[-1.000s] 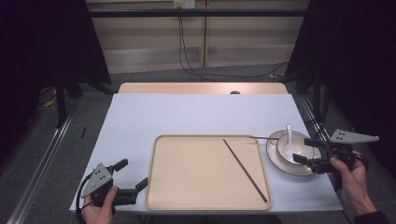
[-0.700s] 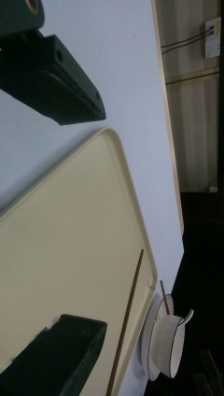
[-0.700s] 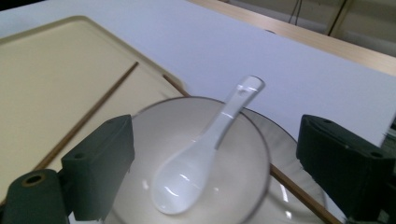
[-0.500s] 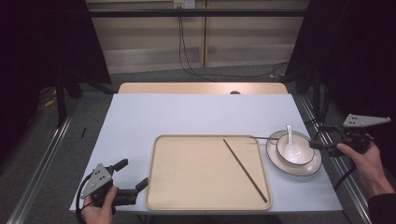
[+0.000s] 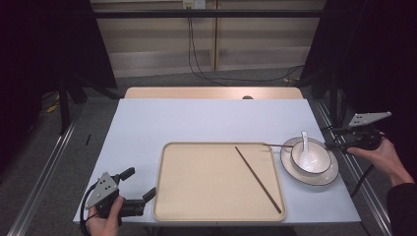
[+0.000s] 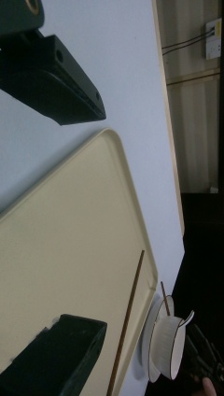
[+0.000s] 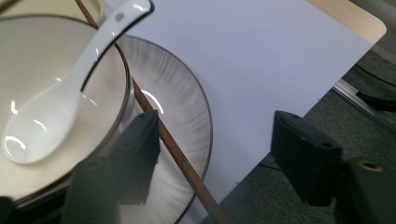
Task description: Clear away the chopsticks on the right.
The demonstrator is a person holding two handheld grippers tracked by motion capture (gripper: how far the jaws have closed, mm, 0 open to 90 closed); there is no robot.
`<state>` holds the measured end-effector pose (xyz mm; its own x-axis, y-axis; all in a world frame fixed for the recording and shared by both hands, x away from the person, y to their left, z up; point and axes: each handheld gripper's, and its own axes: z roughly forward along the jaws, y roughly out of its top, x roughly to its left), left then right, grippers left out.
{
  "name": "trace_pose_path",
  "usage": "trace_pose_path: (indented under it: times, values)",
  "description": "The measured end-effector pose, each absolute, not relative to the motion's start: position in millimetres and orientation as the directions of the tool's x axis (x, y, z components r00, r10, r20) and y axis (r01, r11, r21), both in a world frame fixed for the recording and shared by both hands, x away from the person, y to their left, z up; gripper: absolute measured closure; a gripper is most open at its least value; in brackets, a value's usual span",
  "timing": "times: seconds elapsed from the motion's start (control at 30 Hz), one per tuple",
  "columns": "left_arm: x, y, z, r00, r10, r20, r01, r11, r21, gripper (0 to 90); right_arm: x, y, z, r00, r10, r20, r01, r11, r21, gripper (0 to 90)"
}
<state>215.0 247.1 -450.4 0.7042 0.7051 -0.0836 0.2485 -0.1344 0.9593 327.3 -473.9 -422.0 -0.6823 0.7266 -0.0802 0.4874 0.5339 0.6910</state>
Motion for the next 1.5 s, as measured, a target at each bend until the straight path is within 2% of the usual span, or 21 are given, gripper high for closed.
trace_pose_path:
  times: [0.13, 0.2, 0.37, 0.43, 0.6, 0.8, 1.1, 1.17, 1.5]
  values:
    - [215, 248, -451, 0.703, 0.706, -0.084, 0.249, -0.134, 0.959, 1.8, 328, -470, -426, -0.721, 0.687, -0.086, 0.478, 0.584, 0.656, 51.8]
    - [215, 248, -451, 0.703, 0.707, -0.083, 0.249, -0.135, 0.959, 1.8, 328, -468, -427, -0.744, 0.664, -0.071, 0.476, 0.603, 0.641, 55.5]
    - [216, 247, -451, 0.701, 0.708, -0.087, 0.25, -0.13, 0.96, 1.8, 329, -461, -432, -0.785, 0.615, -0.07, 0.458, 0.653, 0.602, 62.7]
    - [216, 248, -451, 0.701, 0.708, -0.083, 0.251, -0.136, 0.958, 1.8, 330, -459, -433, -0.777, 0.62, -0.109, 0.451, 0.669, 0.59, 64.4]
    - [216, 248, -451, 0.701, 0.707, -0.09, 0.254, -0.13, 0.959, 1.8, 334, -452, -438, -0.805, 0.578, -0.131, 0.422, 0.714, 0.559, 70.6]
    - [216, 248, -451, 0.703, 0.707, -0.082, 0.252, -0.139, 0.958, 1.8, 339, -448, -439, -0.826, 0.551, -0.115, 0.406, 0.725, 0.557, 78.9]
    - [216, 248, -451, 0.709, 0.701, -0.075, 0.243, -0.143, 0.959, 1.7, 340, -448, -439, -0.831, 0.548, -0.097, 0.415, 0.726, 0.549, 81.1]
    - [216, 248, -451, 0.71, 0.701, -0.072, 0.24, -0.145, 0.96, 1.7, 340, -448, -439, -0.837, 0.542, -0.079, 0.415, 0.722, 0.554, 83.8]
    - [216, 248, -451, 0.709, 0.702, -0.07, 0.24, -0.146, 0.96, 1.7, 339, -449, -438, -0.81, 0.584, -0.043, 0.466, 0.687, 0.558, 85.0]
